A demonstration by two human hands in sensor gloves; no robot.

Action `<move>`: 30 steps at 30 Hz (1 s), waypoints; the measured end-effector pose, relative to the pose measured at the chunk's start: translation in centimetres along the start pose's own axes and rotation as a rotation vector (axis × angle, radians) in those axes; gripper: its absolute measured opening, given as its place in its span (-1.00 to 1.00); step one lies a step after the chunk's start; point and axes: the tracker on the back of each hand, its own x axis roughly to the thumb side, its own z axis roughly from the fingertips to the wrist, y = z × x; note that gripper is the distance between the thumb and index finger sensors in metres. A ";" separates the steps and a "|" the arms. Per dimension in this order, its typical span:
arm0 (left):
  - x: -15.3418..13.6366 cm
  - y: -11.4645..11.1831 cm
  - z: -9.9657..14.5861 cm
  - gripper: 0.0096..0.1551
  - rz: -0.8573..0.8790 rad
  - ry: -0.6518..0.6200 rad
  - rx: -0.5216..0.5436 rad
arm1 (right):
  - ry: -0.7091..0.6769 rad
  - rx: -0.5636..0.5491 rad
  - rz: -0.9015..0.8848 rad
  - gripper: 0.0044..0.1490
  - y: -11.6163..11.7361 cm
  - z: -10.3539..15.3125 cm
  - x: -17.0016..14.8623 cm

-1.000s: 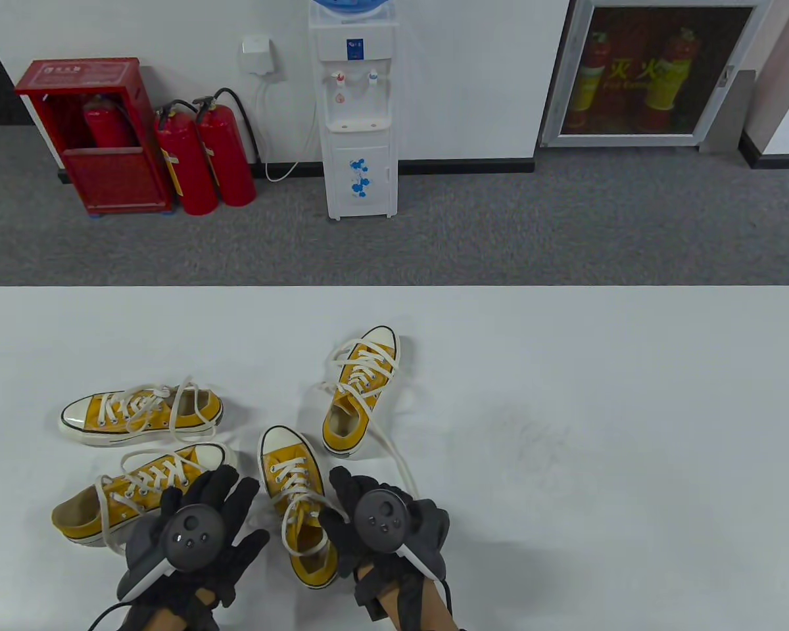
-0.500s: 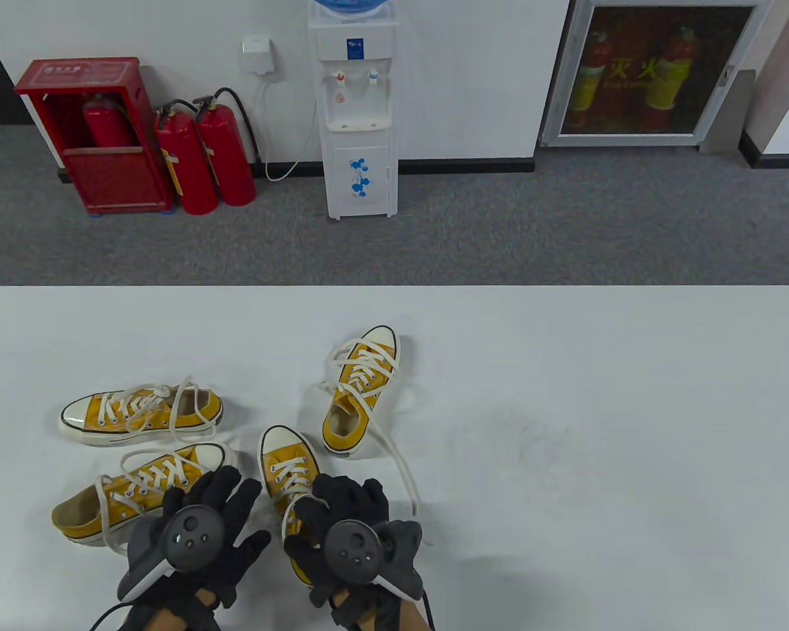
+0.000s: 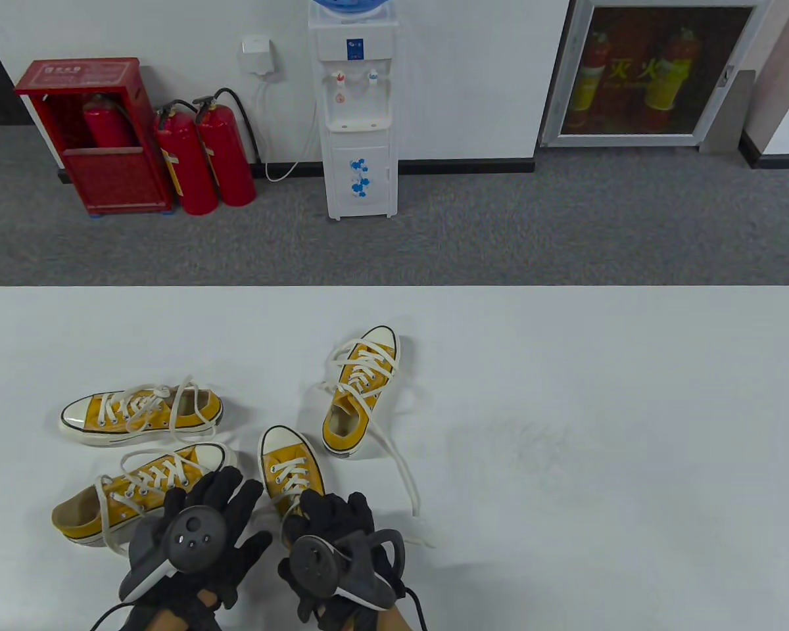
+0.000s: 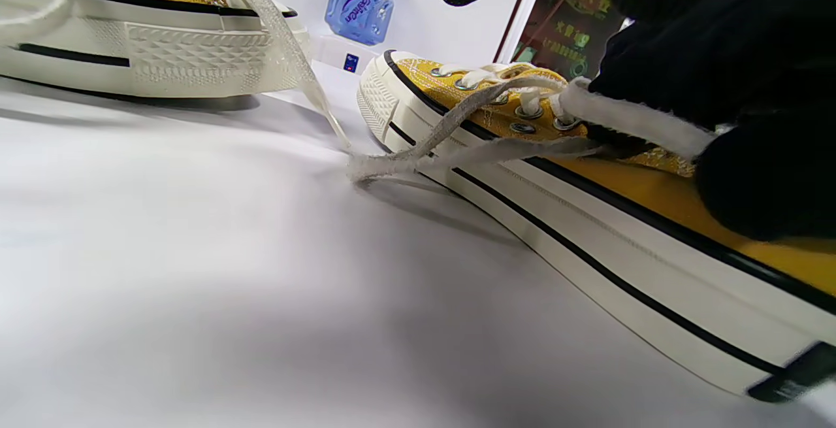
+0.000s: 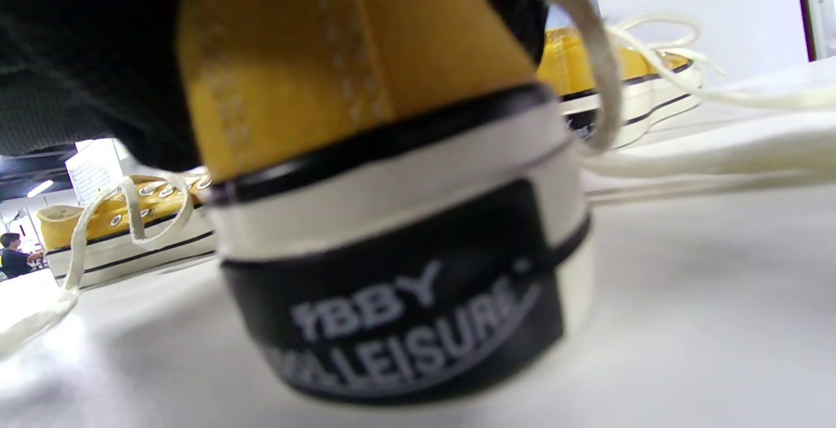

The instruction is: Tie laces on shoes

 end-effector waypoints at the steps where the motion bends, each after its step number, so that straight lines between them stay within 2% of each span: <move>1: 0.0 0.0 0.0 -0.05 -0.001 0.000 -0.001 | 0.003 -0.007 0.013 -0.24 0.0 0.0 0.1; 8: 0.0 0.0 0.0 -0.05 -0.008 0.002 -0.002 | 0.031 -0.028 -0.011 -0.45 0.2 0.1 0.4; 12: -0.1 0.1 0.0 -0.06 0.001 0.008 0.004 | 0.072 -0.055 -0.114 -0.52 0.0 0.0 -0.5; 16: -0.1 0.1 -0.1 -0.06 0.007 0.010 0.007 | 0.148 -0.127 -0.379 -0.52 -1.4 0.0 -2.5; 21: 0.0 0.1 -0.1 -0.06 0.002 0.004 0.009 | 0.300 -0.221 -0.792 -0.52 -3.5 0.4 -6.8; 26: -0.1 0.1 -0.2 -0.06 0.007 0.002 0.011 | 0.406 -0.256 -1.154 -0.51 -3.6 0.8 -11.2; 30: -0.3 0.0 -0.2 -0.06 0.019 0.007 0.011 | 0.494 -0.308 -1.283 -0.51 -3.2 1.4 -13.5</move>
